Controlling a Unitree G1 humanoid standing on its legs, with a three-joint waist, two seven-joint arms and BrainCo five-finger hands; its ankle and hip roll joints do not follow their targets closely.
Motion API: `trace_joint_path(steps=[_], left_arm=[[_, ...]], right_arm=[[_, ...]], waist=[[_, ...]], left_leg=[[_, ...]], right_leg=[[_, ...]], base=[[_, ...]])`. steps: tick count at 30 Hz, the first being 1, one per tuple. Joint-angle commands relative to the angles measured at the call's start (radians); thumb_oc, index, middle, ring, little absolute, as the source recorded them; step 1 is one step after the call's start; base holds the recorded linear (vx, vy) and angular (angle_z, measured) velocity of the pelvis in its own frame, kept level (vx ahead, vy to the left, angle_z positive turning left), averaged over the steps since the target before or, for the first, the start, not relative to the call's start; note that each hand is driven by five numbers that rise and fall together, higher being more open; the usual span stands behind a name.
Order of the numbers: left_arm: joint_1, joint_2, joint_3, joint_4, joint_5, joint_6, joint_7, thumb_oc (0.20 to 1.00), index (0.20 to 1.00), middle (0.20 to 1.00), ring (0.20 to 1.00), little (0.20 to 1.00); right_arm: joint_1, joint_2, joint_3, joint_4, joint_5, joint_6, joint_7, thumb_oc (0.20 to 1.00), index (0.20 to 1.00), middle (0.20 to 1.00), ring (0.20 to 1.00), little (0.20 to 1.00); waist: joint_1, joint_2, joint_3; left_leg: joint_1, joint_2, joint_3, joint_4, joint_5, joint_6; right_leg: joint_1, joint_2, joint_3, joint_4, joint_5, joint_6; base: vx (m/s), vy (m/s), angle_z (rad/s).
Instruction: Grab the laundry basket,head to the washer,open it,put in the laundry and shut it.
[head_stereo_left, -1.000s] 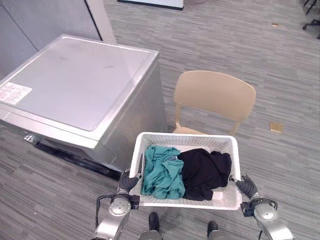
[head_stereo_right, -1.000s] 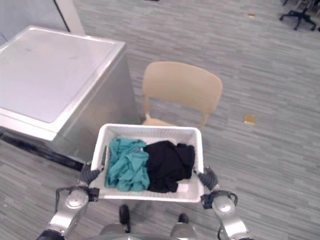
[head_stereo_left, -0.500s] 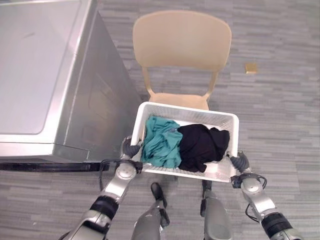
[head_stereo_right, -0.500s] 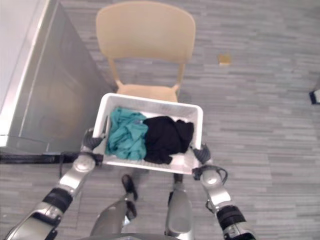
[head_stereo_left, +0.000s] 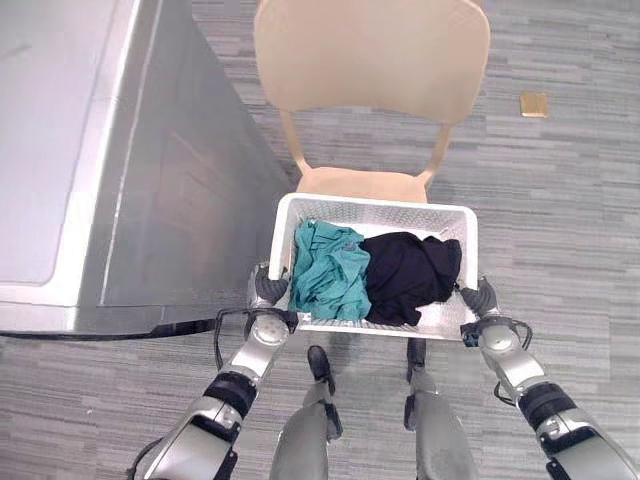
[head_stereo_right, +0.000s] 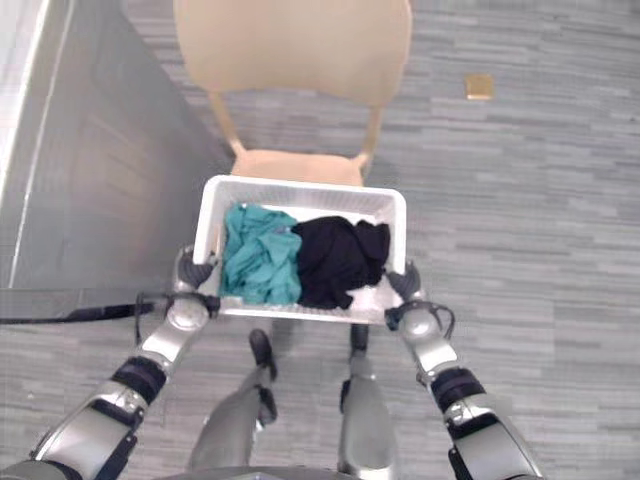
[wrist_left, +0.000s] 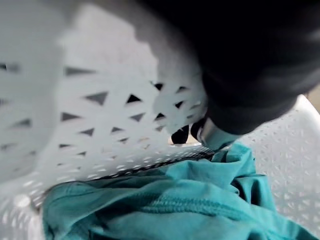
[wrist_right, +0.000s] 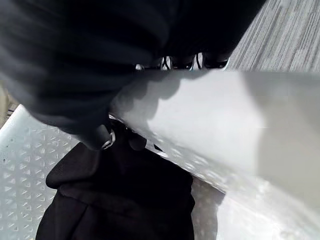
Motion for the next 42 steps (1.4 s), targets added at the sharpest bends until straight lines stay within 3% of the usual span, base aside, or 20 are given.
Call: trace_joint_path(steps=[1, 2, 3, 22, 30, 37, 42], left_arm=[[-0.025, -0.053, -0.032, -0.047, 0.047, -0.077, 0.004, 1.0, 1.0, 1.0, 1.0, 1.0], [-0.025, -0.053, -0.032, -0.047, 0.047, -0.077, 0.004, 1.0, 1.0, 1.0, 1.0, 1.0], [-0.022, -0.054, -0.029, -0.045, 0.044, -0.075, 0.003, 1.0, 1.0, 1.0, 1.0, 1.0], [0.033, 0.051, 0.047, -0.209, -0.006, -0.117, -0.12, 1.0, 1.0, 1.0, 1.0, 1.0], [0.325, 0.104, 0.198, -0.325, -0.05, -0.115, -0.25, 1.0, 1.0, 1.0, 1.0, 1.0], [0.531, 0.093, 0.261, -0.229, -0.012, -0.071, -0.342, 1.0, 1.0, 1.0, 1.0, 1.0], [0.579, 0.074, 0.273, -0.131, 0.016, -0.051, -0.357, 1.0, 1.0, 1.0, 1.0, 1.0]], right_arm=[[-0.019, 0.088, 0.045, -0.085, 0.044, -0.088, 0.019, 0.523, 0.523, 0.523, 0.523, 0.523], [-0.018, 0.088, 0.045, -0.085, 0.044, -0.088, 0.019, 0.705, 0.705, 0.705, 0.705, 0.705], [-0.016, 0.088, 0.045, -0.087, 0.044, -0.085, 0.018, 1.0, 1.0, 1.0, 1.0, 1.0], [0.096, 0.002, -0.074, -0.176, 0.055, -0.096, 0.087, 1.0, 1.0, 1.0, 1.0, 1.0], [0.307, -0.084, -0.196, -0.277, -0.003, -0.089, 0.208, 1.0, 1.0, 1.0, 1.0, 1.0], [0.431, -0.049, -0.208, -0.191, -0.063, -0.078, 0.293, 1.0, 1.0, 1.0, 1.0, 1.0], [0.449, -0.022, -0.176, -0.099, -0.09, -0.072, 0.315, 1.0, 1.0, 1.0, 1.0, 1.0]], waist=[[0.016, -0.01, -0.054], [0.016, -0.01, -0.054], [0.017, -0.01, -0.054], [0.01, -0.049, -0.078], [0.011, -0.055, -0.092], [0.02, -0.042, -0.107], [0.029, -0.037, -0.129]], left_leg=[[-0.035, -0.027, -0.039, 0.01, -0.074, -0.029], [-0.035, -0.027, -0.039, 0.01, -0.074, -0.029], [-0.035, -0.029, -0.04, 0.008, -0.073, -0.029], [0.003, -0.021, -0.025, -0.003, -0.058, -0.028], [0.086, -0.01, -0.033, 0.008, -0.077, -0.034], [0.153, -0.003, -0.051, 0.007, -0.081, -0.033], [0.183, -0.003, -0.061, 0.005, -0.082, -0.033]], right_leg=[[-0.071, 0.009, 0.013, 0.083, -0.138, 0.029], [-0.071, 0.009, 0.013, 0.083, -0.138, 0.029], [-0.071, 0.008, 0.014, 0.082, -0.138, 0.029], [-0.012, 0.017, 0.021, 0.048, -0.121, 0.029], [0.094, 0.027, -0.002, 0.041, -0.153, 0.03], [0.166, 0.038, -0.024, 0.071, -0.191, 0.023], [0.208, 0.045, -0.036, 0.073, -0.203, 0.019]], base=[[0.02, 0.022, 0.17], [0.01, 0.016, 0.16], [0.01, 0.01, 0.14], [-0.01, -0.002, 0.04], [0.03, -0.038, 0.0], [-0.02, -0.032, 0.08], [0.0, -0.021, 0.12]])
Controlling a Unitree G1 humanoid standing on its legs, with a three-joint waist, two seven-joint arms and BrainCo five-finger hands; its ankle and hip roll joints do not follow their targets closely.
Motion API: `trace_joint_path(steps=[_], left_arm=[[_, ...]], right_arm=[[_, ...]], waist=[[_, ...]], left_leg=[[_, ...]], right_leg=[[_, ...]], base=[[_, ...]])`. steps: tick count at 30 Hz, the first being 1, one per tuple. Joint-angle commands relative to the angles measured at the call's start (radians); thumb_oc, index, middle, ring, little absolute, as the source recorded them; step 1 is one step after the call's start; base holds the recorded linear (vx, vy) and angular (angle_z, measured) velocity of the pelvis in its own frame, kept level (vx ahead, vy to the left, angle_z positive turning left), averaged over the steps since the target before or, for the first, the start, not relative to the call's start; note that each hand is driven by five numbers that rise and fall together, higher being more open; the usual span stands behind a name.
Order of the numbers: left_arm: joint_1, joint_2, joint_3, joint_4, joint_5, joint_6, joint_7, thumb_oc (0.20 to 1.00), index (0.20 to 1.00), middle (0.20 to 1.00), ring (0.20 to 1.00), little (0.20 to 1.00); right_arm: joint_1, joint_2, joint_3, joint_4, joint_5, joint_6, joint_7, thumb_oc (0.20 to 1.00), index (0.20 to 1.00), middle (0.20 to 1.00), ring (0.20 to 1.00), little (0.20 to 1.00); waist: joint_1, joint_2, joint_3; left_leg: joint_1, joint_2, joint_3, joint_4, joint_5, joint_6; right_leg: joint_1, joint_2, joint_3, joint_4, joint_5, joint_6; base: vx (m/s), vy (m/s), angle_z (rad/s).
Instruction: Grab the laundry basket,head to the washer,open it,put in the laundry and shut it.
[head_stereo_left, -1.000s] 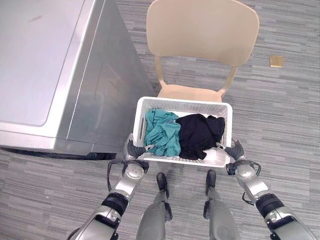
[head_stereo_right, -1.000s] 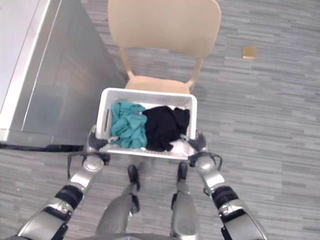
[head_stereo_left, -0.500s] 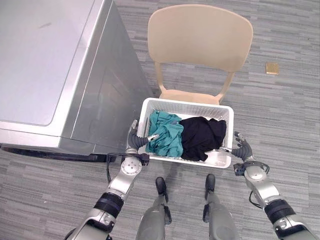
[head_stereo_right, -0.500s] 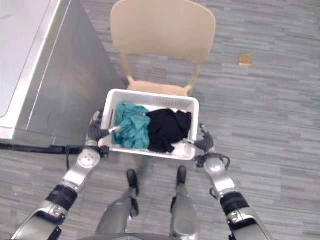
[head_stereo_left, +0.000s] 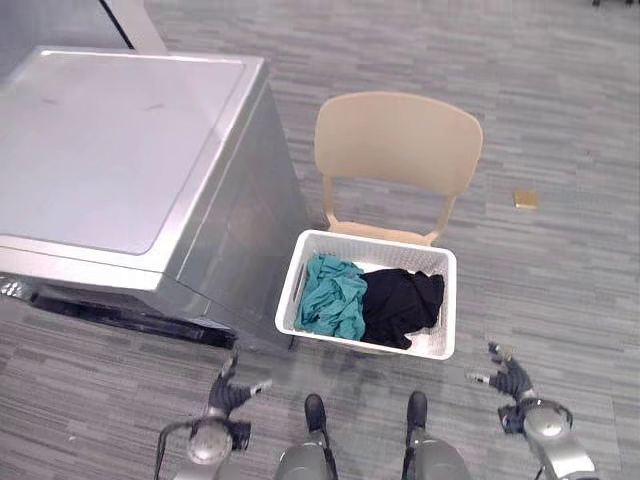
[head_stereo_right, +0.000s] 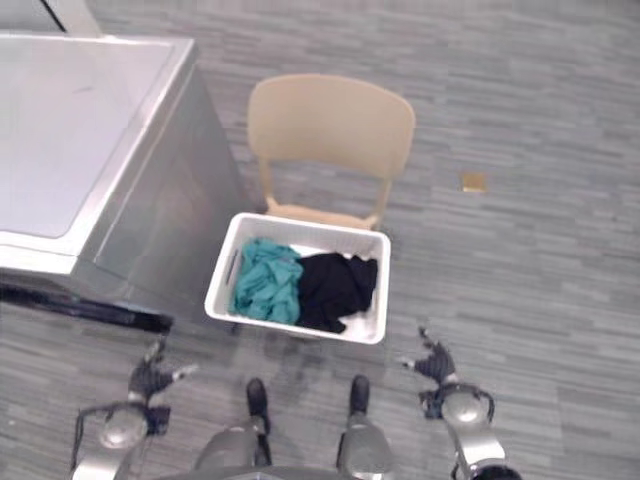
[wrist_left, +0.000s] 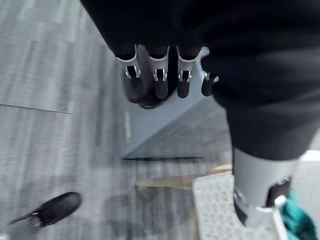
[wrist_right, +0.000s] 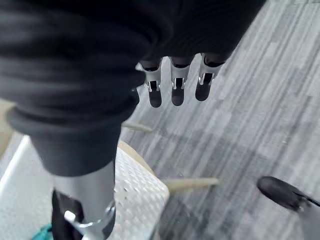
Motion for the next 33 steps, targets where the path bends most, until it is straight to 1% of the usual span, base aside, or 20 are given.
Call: trace_joint_path(steps=[1, 5, 7, 11, 12, 13, 14, 16, 17, 18, 19, 21, 23, 26, 27, 28, 29, 31, 32, 33], left_arm=[[-0.034, 0.027, 0.033, 0.0, 0.033, -0.019, -0.002, 1.0, 1.0, 1.0, 1.0, 1.0], [-0.051, 0.017, 0.034, 0.108, 0.043, -0.01, 0.03, 1.0, 1.0, 1.0, 1.0, 1.0], [-0.094, 0.017, 0.019, 0.133, 0.027, -0.017, 0.052, 1.0, 1.0, 1.0, 1.0, 1.0], [-0.139, 0.0, 0.002, 0.161, 0.009, -0.028, 0.068, 1.0, 1.0, 1.0, 1.0, 1.0], [-0.154, -0.01, -0.003, 0.164, 0.0, -0.029, 0.072, 1.0, 1.0, 1.0, 1.0, 1.0], [-0.159, -0.014, -0.005, 0.172, -0.002, -0.031, 0.078, 1.0, 1.0, 1.0, 1.0, 1.0], [-0.159, -0.014, -0.005, 0.172, -0.002, -0.031, 0.078, 1.0, 1.0, 1.0, 1.0, 1.0], [-0.167, -0.018, -0.01, 0.186, -0.001, -0.033, 0.087, 1.0, 1.0, 1.0, 1.0, 1.0], [-0.174, -0.023, -0.02, 0.189, -0.002, -0.036, 0.09, 1.0, 1.0, 1.0, 1.0, 1.0], [-0.174, -0.023, -0.02, 0.189, -0.002, -0.036, 0.09, 1.0, 1.0, 1.0, 1.0, 1.0], [-0.178, -0.02, -0.032, 0.172, 0.003, -0.038, 0.084, 1.0, 1.0, 1.0, 1.0, 1.0], [-0.181, -0.015, -0.037, 0.173, 0.01, -0.037, 0.08, 1.0, 1.0, 1.0, 1.0, 1.0], [-0.188, -0.01, -0.052, 0.168, 0.018, -0.04, 0.077, 1.0, 1.0, 1.0, 1.0, 1.0], [-0.21, 0.019, -0.054, 0.163, 0.031, -0.033, 0.088, 1.0, 1.0, 1.0, 1.0, 1.0], [-0.21, 0.019, -0.054, 0.163, 0.031, -0.033, 0.088, 1.0, 1.0, 1.0, 1.0, 1.0], [-0.217, 0.03, -0.053, 0.155, 0.029, -0.031, 0.096, 1.0, 1.0, 1.0, 1.0, 1.0], [-0.219, 0.032, -0.055, 0.156, 0.028, -0.031, 0.098, 1.0, 1.0, 1.0, 1.0, 1.0], [-0.221, 0.029, -0.061, 0.151, 0.027, -0.031, 0.098, 1.0, 1.0, 1.0, 1.0, 1.0], [-0.221, 0.029, -0.061, 0.151, 0.027, -0.031, 0.098, 1.0, 1.0, 1.0, 1.0, 1.0], [-0.224, 0.024, -0.062, 0.154, 0.021, -0.03, 0.098, 1.0, 1.0, 1.0, 1.0, 1.0]], right_arm=[[-0.01, 0.0, 0.014, -0.03, -0.037, -0.029, 0.011, 1.0, 1.0, 1.0, 1.0, 1.0], [-0.012, 0.04, 0.052, 0.033, -0.009, -0.026, 0.018, 1.0, 1.0, 1.0, 1.0, 1.0], [-0.034, 0.045, 0.076, 0.046, 0.014, -0.028, 0.002, 1.0, 1.0, 1.0, 1.0, 1.0], [-0.063, 0.055, 0.106, 0.081, 0.017, -0.027, -0.007, 1.0, 1.0, 1.0, 1.0, 1.0], [-0.073, 0.063, 0.108, 0.104, 0.019, -0.018, -0.01, 1.0, 1.0, 1.0, 1.0, 1.0], [-0.078, 0.067, 0.108, 0.111, 0.021, -0.019, -0.014, 1.0, 1.0, 1.0, 1.0, 1.0], [-0.078, 0.067, 0.108, 0.111, 0.021, -0.019, -0.014, 1.0, 1.0, 1.0, 1.0, 1.0], [-0.08, 0.071, 0.104, 0.119, 0.024, -0.016, -0.017, 1.0, 1.0, 1.0, 1.0, 1.0], [-0.076, 0.073, 0.097, 0.118, 0.028, -0.015, -0.023, 1.0, 1.0, 1.0, 1.0, 1.0], [-0.076, 0.073, 0.097, 0.118, 0.028, -0.015, -0.023, 1.0, 1.0, 1.0, 1.0, 1.0], [-0.07, 0.08, 0.086, 0.114, 0.034, -0.014, -0.022, 1.0, 1.0, 1.0, 1.0, 1.0], [-0.063, 0.088, 0.077, 0.113, 0.039, -0.014, -0.022, 1.0, 1.0, 1.0, 1.0, 1.0], [-0.069, 0.104, 0.076, 0.117, 0.046, -0.016, -0.032, 1.0, 1.0, 1.0, 1.0, 1.0], [-0.096, 0.134, 0.102, 0.119, 0.048, -0.005, -0.032, 1.0, 1.0, 1.0, 1.0, 1.0], [-0.097, 0.134, 0.102, 0.12, 0.048, -0.005, -0.032, 1.0, 1.0, 1.0, 1.0, 1.0], [-0.111, 0.143, 0.13, 0.107, 0.043, -0.006, -0.033, 1.0, 1.0, 1.0, 1.0, 1.0], [-0.124, 0.143, 0.168, 0.08, 0.041, -0.01, -0.022, 1.0, 1.0, 1.0, 1.0, 1.0], [-0.137, 0.142, 0.192, 0.052, 0.05, -0.016, -0.017, 1.0, 1.0, 1.0, 1.0, 1.0], [-0.137, 0.141, 0.192, 0.052, 0.05, -0.016, -0.017, 1.0, 1.0, 1.0, 1.0, 1.0], [-0.155, 0.143, 0.213, 0.033, 0.05, -0.019, -0.015, 1.0, 1.0, 1.0, 1.0, 1.0]], waist=[[0.011, -0.022, -0.012], [0.027, -0.028, -0.011], [0.038, -0.035, 0.018], [0.043, -0.037, 0.02], [0.037, -0.04, 0.012], [0.033, -0.041, 0.01], [0.033, -0.041, 0.011], [0.024, -0.042, 0.0], [0.02, -0.038, -0.011], [0.019, -0.037, -0.01], [0.016, -0.031, -0.019], [0.016, -0.029, -0.027], [0.019, -0.043, -0.032], [0.031, -0.063, -0.014], [0.032, -0.064, -0.015], [0.032, -0.063, -0.004], [0.027, -0.047, 0.008], [0.024, -0.035, 0.022], [0.024, -0.035, 0.024], [0.028, -0.034, 0.031]], left_leg=[[0.011, -0.019, 0.009, 0.05, -0.049, -0.016], [-0.015, -0.013, -0.022, 0.128, -0.062, -0.028], [-0.102, -0.01, -0.048, 0.232, -0.061, -0.051], [-0.135, 0.008, -0.06, 0.261, -0.078, -0.056], [-0.119, 0.06, -0.039, 0.233, -0.068, -0.063], [-0.104, 0.086, -0.024, 0.216, -0.057, -0.068], [-0.103, 0.086, -0.024, 0.215, -0.057, -0.068], [-0.082, 0.144, 0.007, 0.172, -0.021, -0.082], [-0.071, 0.175, 0.009, 0.136, -0.006, -0.105], [-0.07, 0.175, 0.008, 0.135, -0.005, -0.106], [-0.091, 0.182, 0.007, 0.129, -0.004, -0.115], [-0.094, 0.179, 0.006, 0.121, -0.01, -0.118], [-0.145, 0.131, -0.023, 0.176, -0.049, -0.108], [-0.173, 0.065, -0.035, 0.216, -0.105, -0.067], [-0.174, 0.065, -0.034, 0.217, -0.107, -0.066], [-0.173, 0.042, -0.02, 0.207, -0.098, -0.033], [-0.125, 0.016, -0.008, 0.176, -0.101, -0.01], [-0.083, -0.013, -0.006, 0.155, -0.106, 0.004], [-0.082, -0.013, -0.006, 0.155, -0.106, 0.004], [-0.065, -0.028, -0.008, 0.148, -0.11, 0.01]], right_leg=[[-0.021, 0.021, 0.027, 0.127, -0.182, 0.012], [0.016, 0.027, 0.01, 0.117, -0.195, -0.004], [0.016, 0.015, -0.018, 0.104, -0.198, -0.02], [0.006, -0.009, -0.06, 0.089, -0.191, -0.019], [0.007, -0.042, -0.095, 0.081, -0.179, -0.005], [0.013, -0.059, -0.106, 0.078, -0.174, 0.003], [0.014, -0.059, -0.106, 0.078, -0.174, 0.003], [0.032, -0.092, -0.131, 0.075, -0.169, 0.02], [0.055, -0.116, -0.143, 0.072, -0.178, 0.041], [0.057, -0.116, -0.144, 0.072, -0.178, 0.042], [0.069, -0.148, -0.161, 0.073, -0.169, 0.058], [0.081, -0.162, -0.172, 0.068, -0.164, 0.067], [0.091, -0.215, -0.18, 0.066, -0.113, 0.087], [0.033, -0.25, -0.129, 0.127, -0.07, 0.071], [0.03, -0.252, -0.127, 0.129, -0.071, 0.072], [-0.038, -0.221, -0.072, 0.205, -0.084, 0.037], [-0.09, -0.131, -0.024, 0.282, -0.157, 0.004], [-0.119, -0.061, -0.008, 0.328, -0.204, -0.016], [-0.118, -0.062, -0.008, 0.329, -0.205, -0.016], [-0.121, -0.036, -0.016, 0.323, -0.214, -0.018]], base=[[0.0, -0.036, 0.08], [-0.05, -0.061, 0.17], [-0.16, -0.059, 0.42], [-0.07, 0.082, 0.75], [0.05, 0.231, 0.74], [0.05, 0.231, 0.68], [0.08, 0.213, 0.45], [0.17, 0.346, 0.73], [0.21, 0.354, 0.63], [0.28, 0.535, 0.48], [0.18, 0.415, 0.61], [0.16, 0.35, 0.52], [0.17, 0.398, 0.68], [0.11, 0.328, 0.54], [0.02, 0.323, 0.07], [0.1, 0.488, -0.05], [0.14, 0.579, -0.13], [0.13, 0.315, -0.19], [0.07, 0.142, -0.1], [0.07, 0.08, 0.18]])
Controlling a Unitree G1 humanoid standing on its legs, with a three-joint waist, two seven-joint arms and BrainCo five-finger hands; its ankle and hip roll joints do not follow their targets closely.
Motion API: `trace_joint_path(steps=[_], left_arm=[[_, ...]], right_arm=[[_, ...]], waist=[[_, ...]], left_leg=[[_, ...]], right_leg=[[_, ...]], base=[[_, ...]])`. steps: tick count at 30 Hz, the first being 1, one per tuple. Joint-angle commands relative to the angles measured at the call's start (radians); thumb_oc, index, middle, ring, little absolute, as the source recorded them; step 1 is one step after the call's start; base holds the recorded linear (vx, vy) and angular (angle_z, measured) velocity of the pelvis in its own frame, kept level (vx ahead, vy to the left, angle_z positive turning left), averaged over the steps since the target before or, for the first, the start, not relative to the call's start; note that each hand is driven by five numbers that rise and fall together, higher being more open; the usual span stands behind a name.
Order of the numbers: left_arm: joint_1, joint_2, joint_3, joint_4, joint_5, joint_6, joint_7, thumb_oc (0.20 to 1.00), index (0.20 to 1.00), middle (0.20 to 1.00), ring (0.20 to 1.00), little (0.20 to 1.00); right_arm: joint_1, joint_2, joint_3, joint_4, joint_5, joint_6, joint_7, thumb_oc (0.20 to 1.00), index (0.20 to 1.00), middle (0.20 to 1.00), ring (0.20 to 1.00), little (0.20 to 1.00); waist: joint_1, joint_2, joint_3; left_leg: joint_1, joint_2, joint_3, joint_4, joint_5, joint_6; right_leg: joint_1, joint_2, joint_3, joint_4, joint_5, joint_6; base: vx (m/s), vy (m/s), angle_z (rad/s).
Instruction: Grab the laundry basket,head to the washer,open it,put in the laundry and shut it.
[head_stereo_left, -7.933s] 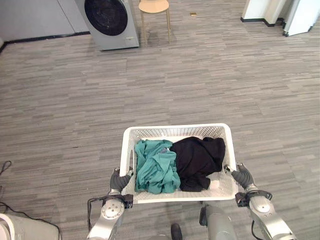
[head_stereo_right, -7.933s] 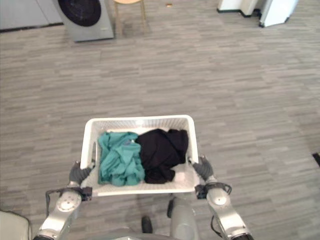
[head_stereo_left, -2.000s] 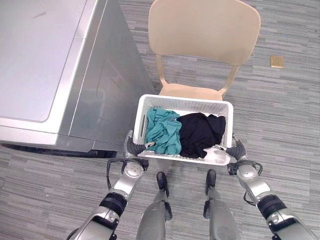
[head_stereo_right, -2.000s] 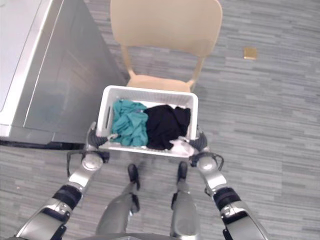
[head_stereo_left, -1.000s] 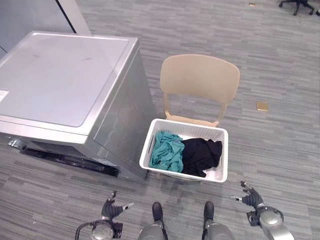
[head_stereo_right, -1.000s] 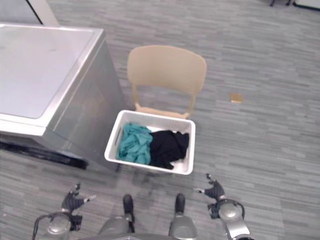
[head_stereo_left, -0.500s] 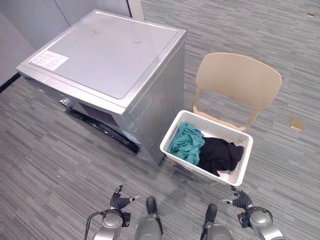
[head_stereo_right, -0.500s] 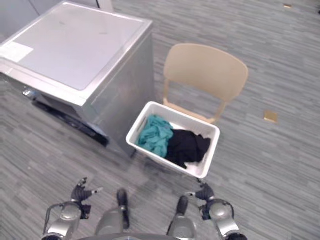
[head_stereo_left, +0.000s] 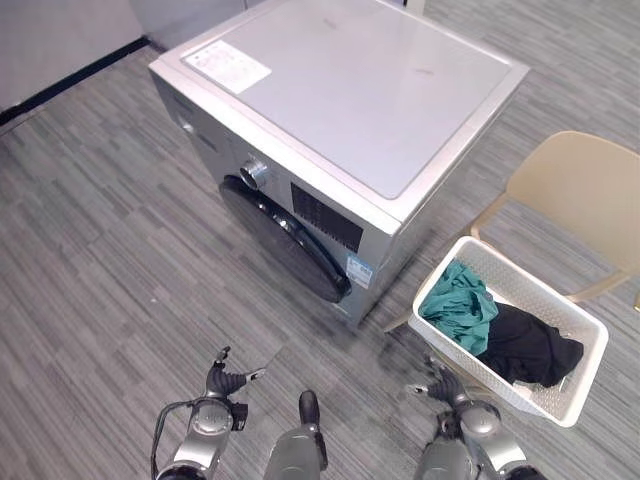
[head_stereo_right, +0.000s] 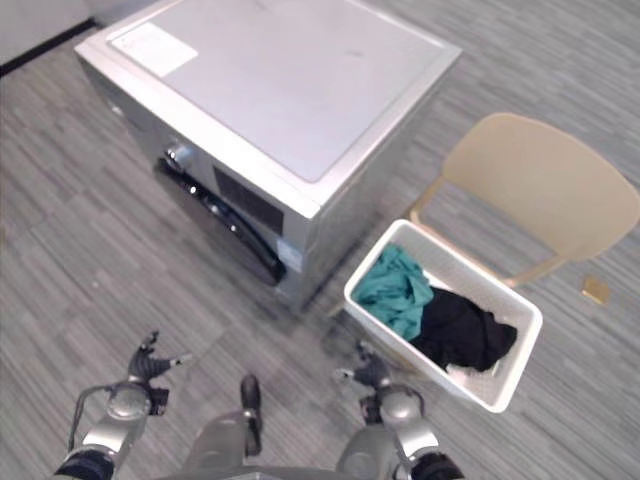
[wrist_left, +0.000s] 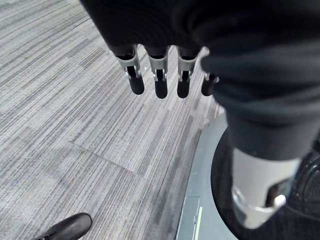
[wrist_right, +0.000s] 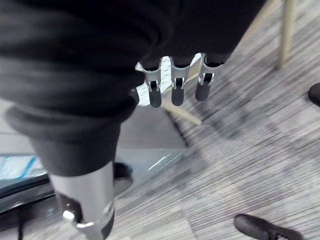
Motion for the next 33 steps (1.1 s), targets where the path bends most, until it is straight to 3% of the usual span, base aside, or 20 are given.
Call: trace_joint_path(steps=[1, 4, 10, 16, 19, 25, 29, 33], left_arm=[[-0.013, -0.009, -0.006, -0.051, 0.013, -0.026, 0.011, 1.0, 1.0, 1.0, 1.0, 1.0], [-0.006, -0.032, -0.021, -0.032, 0.009, -0.028, 0.006, 1.0, 1.0, 1.0, 1.0, 1.0], [0.026, -0.045, -0.027, -0.008, 0.0, -0.028, -0.007, 1.0, 1.0, 1.0, 1.0, 1.0], [0.014, -0.038, -0.033, 0.015, -0.017, -0.035, 0.008, 1.0, 1.0, 1.0, 1.0, 1.0], [0.008, -0.036, -0.037, 0.015, -0.025, -0.039, 0.014, 1.0, 1.0, 1.0, 1.0, 1.0], [-0.015, -0.018, -0.034, -0.013, -0.05, -0.052, 0.051, 1.0, 1.0, 1.0, 1.0, 1.0], [-0.029, -0.015, -0.041, -0.041, -0.067, -0.07, 0.073, 1.0, 1.0, 1.0, 1.0, 1.0], [-0.045, -0.01, -0.049, -0.034, -0.082, -0.075, 0.078, 1.0, 1.0, 1.0, 1.0, 1.0]], right_arm=[[-0.046, -0.061, 0.025, -0.04, 0.032, -0.025, -0.001, 1.0, 1.0, 1.0, 1.0, 1.0], [-0.101, -0.056, 0.079, -0.089, 0.04, -0.036, 0.015, 1.0, 1.0, 1.0, 1.0, 1.0], [-0.218, -0.021, 0.158, -0.052, 0.053, -0.027, 0.025, 1.0, 1.0, 1.0, 1.0, 1.0], [-0.332, -0.006, 0.194, -0.052, 0.077, -0.032, 0.005, 1.0, 1.0, 1.0, 1.0, 1.0], [-0.362, -0.005, 0.191, -0.054, 0.088, -0.038, -0.009, 1.0, 1.0, 1.0, 1.0, 1.0], [-0.43, -0.011, 0.089, -0.113, 0.114, -0.078, -0.137, 1.0, 1.0, 1.0, 1.0, 1.0], [-0.471, -0.009, 0.034, -0.113, 0.119, -0.095, -0.213, 1.0, 1.0, 1.0, 1.0, 1.0], [-0.52, -0.01, 0.034, -0.069, 0.144, -0.089, -0.222, 1.0, 1.0, 1.0, 1.0, 1.0]], waist=[[0.005, 0.011, 0.022], [0.016, 0.02, 0.02], [0.067, 0.044, -0.021], [0.107, 0.047, -0.017], [0.115, 0.046, -0.01], [0.143, 0.034, 0.033], [0.158, 0.045, 0.06], [0.178, 0.056, 0.091]], left_leg=[[0.021, -0.039, -0.028, -0.007, -0.023, -0.044], [0.031, -0.089, -0.085, -0.018, -0.018, -0.029], [0.054, -0.111, -0.102, -0.082, 0.011, -0.027], [0.048, -0.114, -0.12, -0.115, 0.036, -0.031], [0.038, -0.114, -0.124, -0.107, 0.034, -0.03], [-0.033, -0.106, -0.132, -0.077, 0.037, -0.026], [-0.078, -0.108, -0.141, -0.075, 0.054, -0.028], [-0.11, -0.114, -0.155, -0.071, 0.065, -0.03]], right_leg=[[0.067, 0.133, -0.049, -0.12, -0.078, -0.011], [0.061, 0.179, 0.022, -0.125, -0.085, 0.0], [0.118, 0.172, -0.006, -0.215, -0.061, 0.005], [0.127, 0.166, -0.036, -0.246, -0.057, 0.009], [0.125, 0.163, -0.041, -0.248, -0.055, 0.01], [0.086, 0.156, -0.043, -0.261, -0.03, 0.018], [0.049, 0.15, -0.05, -0.255, -0.019, 0.017], [0.015, 0.134, -0.066, -0.23, -0.018, 0.016]], base=[[0.12, 0.124, 0.33], [0.1, 0.048, 0.44], [0.08, -0.018, 0.35], [0.0, -0.033, 0.2], [-0.03, -0.004, 0.15], [-0.09, 0.002, 0.03], [-0.09, 0.039, 0.02], [-0.04, 0.044, 0.08]])
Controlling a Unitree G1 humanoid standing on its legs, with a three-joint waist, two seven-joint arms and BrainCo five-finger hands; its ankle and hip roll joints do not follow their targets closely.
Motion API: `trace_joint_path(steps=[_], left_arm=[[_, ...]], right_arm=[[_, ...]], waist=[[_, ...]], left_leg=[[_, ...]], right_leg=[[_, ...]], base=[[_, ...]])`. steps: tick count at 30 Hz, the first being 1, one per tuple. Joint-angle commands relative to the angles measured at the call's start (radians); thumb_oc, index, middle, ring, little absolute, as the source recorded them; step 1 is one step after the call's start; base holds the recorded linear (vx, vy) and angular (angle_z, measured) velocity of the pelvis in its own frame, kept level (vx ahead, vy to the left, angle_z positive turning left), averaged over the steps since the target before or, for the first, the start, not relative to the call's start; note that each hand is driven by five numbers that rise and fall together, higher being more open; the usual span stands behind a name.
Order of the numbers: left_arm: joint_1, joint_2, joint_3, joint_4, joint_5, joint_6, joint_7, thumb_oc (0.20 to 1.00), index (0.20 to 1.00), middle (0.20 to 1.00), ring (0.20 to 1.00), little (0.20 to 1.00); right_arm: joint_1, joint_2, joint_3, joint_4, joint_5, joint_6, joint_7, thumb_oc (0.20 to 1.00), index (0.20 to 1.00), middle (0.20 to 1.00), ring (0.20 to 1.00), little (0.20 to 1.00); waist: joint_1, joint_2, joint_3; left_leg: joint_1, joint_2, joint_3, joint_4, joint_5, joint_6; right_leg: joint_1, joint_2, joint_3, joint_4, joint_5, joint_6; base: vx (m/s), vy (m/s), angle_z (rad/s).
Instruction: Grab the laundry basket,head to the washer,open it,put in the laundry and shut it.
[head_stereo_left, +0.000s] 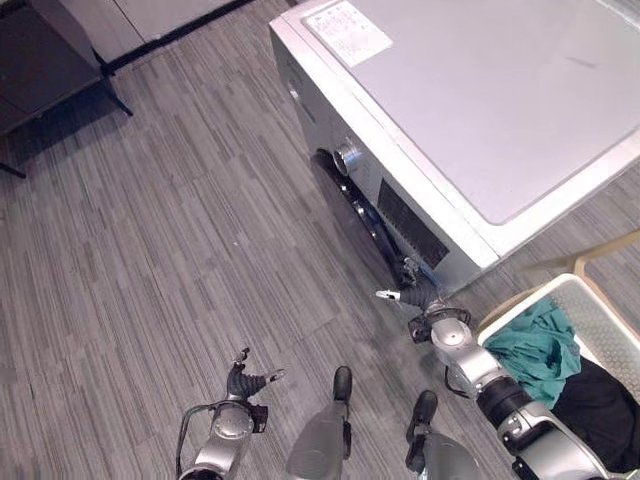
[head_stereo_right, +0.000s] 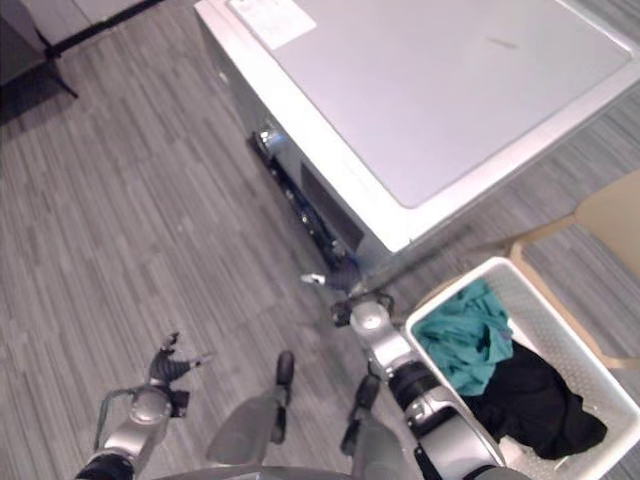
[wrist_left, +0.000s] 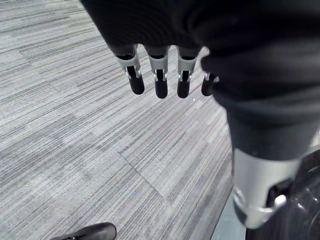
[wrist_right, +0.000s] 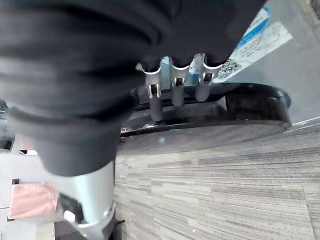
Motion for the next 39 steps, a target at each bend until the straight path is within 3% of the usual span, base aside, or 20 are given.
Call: trace_joint_path(steps=[1, 9, 13, 17, 18, 19, 20, 23, 26, 29, 33, 39], left_arm=[[-0.039, 0.059, -0.012, -0.012, -0.036, -0.029, 0.035, 1.0, 1.0, 1.0, 1.0, 1.0], [-0.086, 0.087, -0.025, -0.002, -0.08, -0.041, 0.042, 1.0, 1.0, 1.0, 1.0, 1.0], [-0.123, 0.09, -0.038, 0.029, -0.082, -0.033, 0.046, 1.0, 1.0, 1.0, 1.0, 1.0], [-0.179, 0.082, -0.064, 0.11, -0.106, -0.034, 0.058, 1.0, 1.0, 1.0, 1.0, 1.0], [-0.184, 0.08, -0.063, 0.122, -0.116, -0.035, 0.063, 1.0, 1.0, 1.0, 1.0, 1.0], [-0.187, 0.081, -0.063, 0.121, -0.116, -0.036, 0.063, 1.0, 1.0, 1.0, 1.0, 1.0], [-0.192, 0.083, -0.06, 0.132, -0.132, -0.042, 0.074, 1.0, 1.0, 1.0, 1.0, 1.0], [-0.189, 0.088, -0.047, 0.135, -0.148, -0.045, 0.085, 1.0, 1.0, 1.0, 1.0, 1.0], [-0.175, 0.101, -0.027, 0.13, -0.153, -0.039, 0.083, 1.0, 1.0, 1.0, 1.0, 1.0], [-0.161, 0.11, -0.013, 0.117, -0.145, -0.036, 0.072, 1.0, 1.0, 1.0, 1.0, 1.0], [-0.155, 0.117, -0.011, 0.087, -0.117, -0.03, 0.067, 1.0, 1.0, 1.0, 1.0, 1.0], [-0.179, 0.113, -0.028, -0.102, 0.009, -0.018, 0.059, 1.0, 1.0, 1.0, 1.0, 1.0]], right_arm=[[-0.113, 0.017, -0.054, -0.011, 0.057, -0.053, -0.046, 1.0, 1.0, 1.0, 1.0, 1.0], [-0.241, 0.034, 0.023, 0.067, 0.11, -0.044, 0.001, 1.0, 1.0, 1.0, 1.0, 1.0], [-0.262, 0.092, 0.128, 0.034, 0.135, -0.035, 0.068, 1.0, 1.0, 1.0, 1.0, 1.0], [-0.331, 0.216, 0.283, -0.072, 0.234, -0.052, 0.169, 1.0, 1.0, 1.0, 1.0, 1.0], [-0.362, 0.234, 0.301, -0.11, 0.231, -0.063, 0.177, 1.0, 1.0, 1.0, 1.0, 1.0], [-0.365, 0.233, 0.3, -0.11, 0.23, -0.063, 0.176, 1.0, 1.0, 1.0, 1.0, 1.0], [-0.394, 0.272, 0.336, -0.187, 0.233, -0.085, 0.194, 1.0, 1.0, 1.0, 1.0, 1.0], [-0.408, 0.279, 0.347, -0.233, 0.215, -0.102, 0.186, 1.0, 1.0, 1.0, 1.0, 1.0], [-0.416, 0.244, 0.32, -0.197, 0.16, -0.101, 0.144, 1.0, 1.0, 1.0, 1.0, 1.0], [-0.387, 0.173, 0.265, -0.101, 0.18, -0.07, 0.118, 1.0, 1.0, 1.0, 1.0, 1.0], [-0.339, 0.102, 0.248, -0.121, 0.183, -0.055, 0.123, 1.0, 1.0, 1.0, 1.0, 1.0], [-0.076, -0.077, 0.214, -0.278, -0.098, -0.041, 0.144, 1.0, 1.0, 1.0, 1.0, 1.0]], waist=[[0.029, -0.039, 0.046], [0.077, -0.015, 0.101], [0.104, -0.027, 0.109], [0.149, -0.048, 0.111], [0.158, -0.057, 0.11], [0.158, -0.051, 0.112], [0.178, -0.065, 0.116], [0.191, -0.066, 0.119], [0.202, -0.062, 0.115], [0.195, -0.065, 0.121], [0.178, -0.073, 0.134], [0.07, -0.089, 0.133]], left_leg=[[-0.013, -0.069, 0.017, -0.028, 0.005, 0.008], [-0.084, -0.079, -0.007, -0.006, 0.023, -0.001], [-0.096, -0.084, -0.039, -0.01, 0.032, -0.004], [-0.098, -0.094, -0.094, -0.012, 0.033, -0.008], [-0.084, -0.096, -0.103, -0.012, 0.011, -0.014], [-0.099, -0.096, -0.104, -0.007, 0.031, -0.008], [-0.086, -0.101, -0.126, -0.003, 0.006, -0.014], [-0.088, -0.107, -0.15, -0.001, 0.006, -0.013], [-0.086, -0.113, -0.181, -0.013, 0.015, -0.015], [-0.081, -0.107, -0.168, -0.026, 0.021, -0.018], [-0.08, -0.095, -0.14, -0.02, 0.016, -0.019], [-0.083, -0.075, -0.058, -0.015, 0.016, -0.01]], right_leg=[[-0.005, -0.042, 0.065, 0.003, -0.025, 0.047], [-0.068, -0.069, 0.037, 0.054, -0.03, 0.043], [-0.068, -0.072, 0.019, 0.064, -0.042, 0.041], [-0.044, -0.071, -0.026, 0.086, -0.069, 0.034], [-0.031, -0.071, -0.027, 0.1, -0.101, 0.037], [-0.039, -0.071, -0.038, 0.094, -0.077, 0.031], [-0.021, -0.07, -0.045, 0.112, -0.112, 0.032], [-0.011, -0.069, -0.064, 0.121, -0.122, 0.031], [-0.003, -0.065, -0.079, 0.131, -0.134, 0.029], [-0.011, -0.063, -0.067, 0.132, -0.13, 0.03], [-0.024, -0.062, -0.044, 0.126, -0.117, 0.033], [-0.048, -0.053, 0.013, 0.079, -0.061, 0.04]], base=[[-0.03, 0.036, 0.15], [-0.03, 0.027, 0.11], [0.02, -0.039, 0.23], [0.08, -0.107, 0.36], [0.05, -0.093, 0.56], [0.13, -0.123, 0.56], [0.05, -0.099, 0.67], [0.06, -0.091, 0.58], [0.05, -0.074, 0.77], [0.0, 0.006, 0.38], [-0.04, 0.017, -0.32], [-0.06, 0.055, -0.6]])
